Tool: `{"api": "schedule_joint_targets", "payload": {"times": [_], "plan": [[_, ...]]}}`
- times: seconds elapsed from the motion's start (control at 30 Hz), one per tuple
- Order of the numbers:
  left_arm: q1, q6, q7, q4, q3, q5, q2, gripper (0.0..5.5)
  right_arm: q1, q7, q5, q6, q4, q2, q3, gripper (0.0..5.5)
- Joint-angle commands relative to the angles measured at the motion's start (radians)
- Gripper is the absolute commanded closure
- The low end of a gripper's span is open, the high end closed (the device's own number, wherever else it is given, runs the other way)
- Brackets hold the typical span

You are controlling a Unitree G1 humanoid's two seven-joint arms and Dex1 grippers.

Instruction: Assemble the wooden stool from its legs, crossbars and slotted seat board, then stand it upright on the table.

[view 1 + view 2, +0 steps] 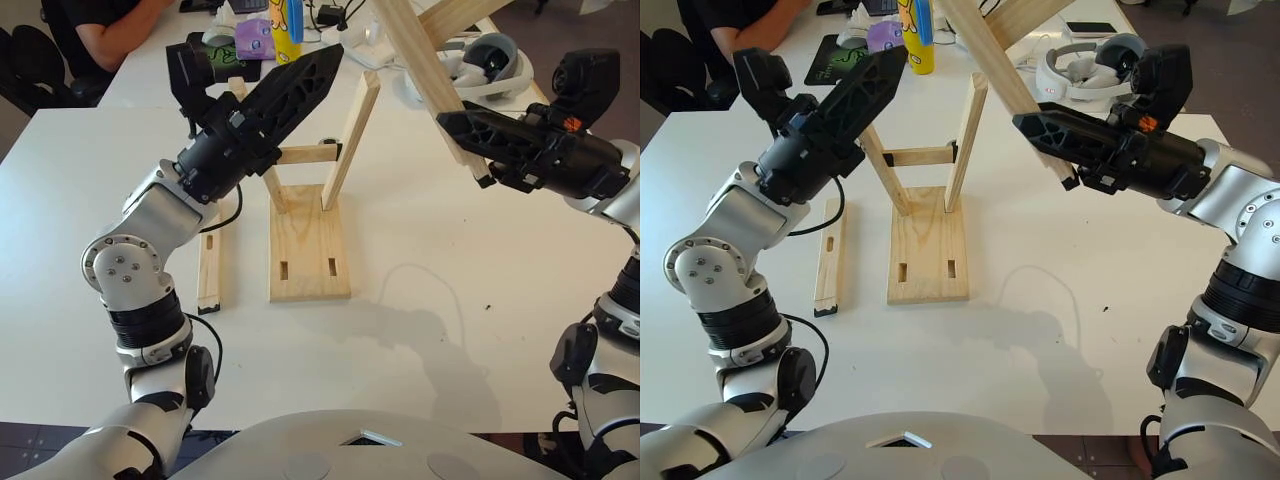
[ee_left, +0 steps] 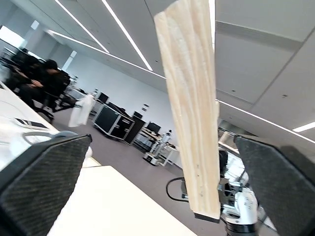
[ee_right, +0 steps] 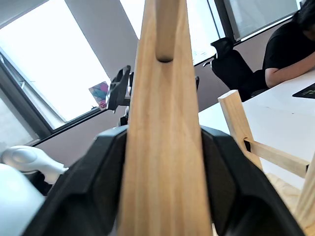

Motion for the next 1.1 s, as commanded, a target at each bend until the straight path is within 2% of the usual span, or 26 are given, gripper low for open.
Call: {"api": "schedule_joint_targets", "payload": {"times": [0.03,0.37,0.77,1.1], "plan": [[-0.041,0.042,0.027,0.041,-0.001,-0.139,0.072,0.1,0.005,0.1,0.023,0.029,0.023,-0.071,0.026,3.43],[-0.015,0.072,0.033,0.033,-0.099,-0.27,0.154,0.1,0.092,0.319,-0.068,-0.006,0.007,-0.194,0.125,3.43],[-0.012,0.073,0.01,0.033,-0.157,-0.304,0.223,0.1,0.12,0.407,-0.122,-0.055,-0.022,-0.231,0.178,3.43],[-0.011,0.067,-0.013,0.034,-0.164,-0.322,0.255,1.56,0.114,0.42,-0.124,-0.057,-0.024,-0.235,0.184,3.43]]}}
